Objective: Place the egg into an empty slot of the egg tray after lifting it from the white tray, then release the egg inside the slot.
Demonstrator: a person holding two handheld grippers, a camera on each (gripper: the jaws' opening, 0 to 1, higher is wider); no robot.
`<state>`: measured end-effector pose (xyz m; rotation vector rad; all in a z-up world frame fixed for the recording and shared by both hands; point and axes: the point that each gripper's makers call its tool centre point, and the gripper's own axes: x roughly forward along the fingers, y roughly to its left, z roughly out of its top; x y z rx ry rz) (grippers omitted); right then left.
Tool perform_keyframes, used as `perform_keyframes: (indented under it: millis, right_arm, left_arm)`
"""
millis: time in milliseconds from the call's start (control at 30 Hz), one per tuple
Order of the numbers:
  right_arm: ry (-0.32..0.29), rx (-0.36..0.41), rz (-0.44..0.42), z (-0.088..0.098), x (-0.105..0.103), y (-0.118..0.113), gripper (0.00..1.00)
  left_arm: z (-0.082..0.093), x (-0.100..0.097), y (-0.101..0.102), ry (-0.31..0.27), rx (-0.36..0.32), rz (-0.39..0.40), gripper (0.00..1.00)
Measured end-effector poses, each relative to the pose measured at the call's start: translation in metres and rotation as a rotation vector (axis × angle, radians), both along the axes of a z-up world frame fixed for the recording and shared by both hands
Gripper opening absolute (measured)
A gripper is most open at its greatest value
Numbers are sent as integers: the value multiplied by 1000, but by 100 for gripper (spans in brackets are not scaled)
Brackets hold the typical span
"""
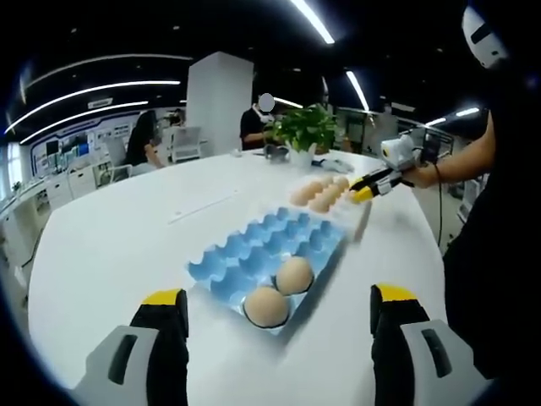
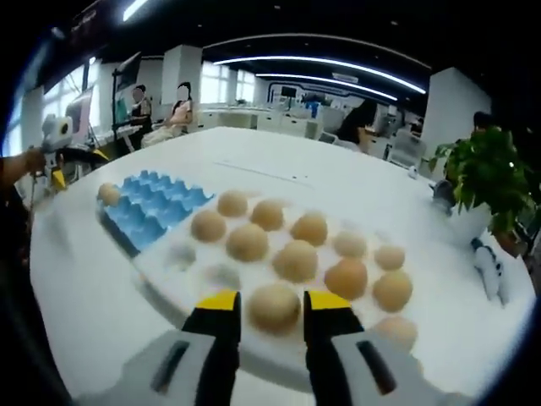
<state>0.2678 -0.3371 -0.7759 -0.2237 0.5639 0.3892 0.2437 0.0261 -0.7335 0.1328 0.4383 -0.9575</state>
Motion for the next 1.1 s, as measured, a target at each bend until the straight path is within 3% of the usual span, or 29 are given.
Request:
perform_keyframes:
  millis: [167, 633, 1100]
  right_arm:
    - [19, 18, -13, -5, -1, -1, 28]
    - [51, 32, -28, -7, 3, -3, 24]
    - [10, 84, -71, 8, 3, -6, 24]
  left_arm:
    - [4, -1, -1, -9, -9, -1, 90]
    - [7, 0, -2, -27, -16, -5, 86]
    - [6, 3, -1, -25, -12, 1, 86]
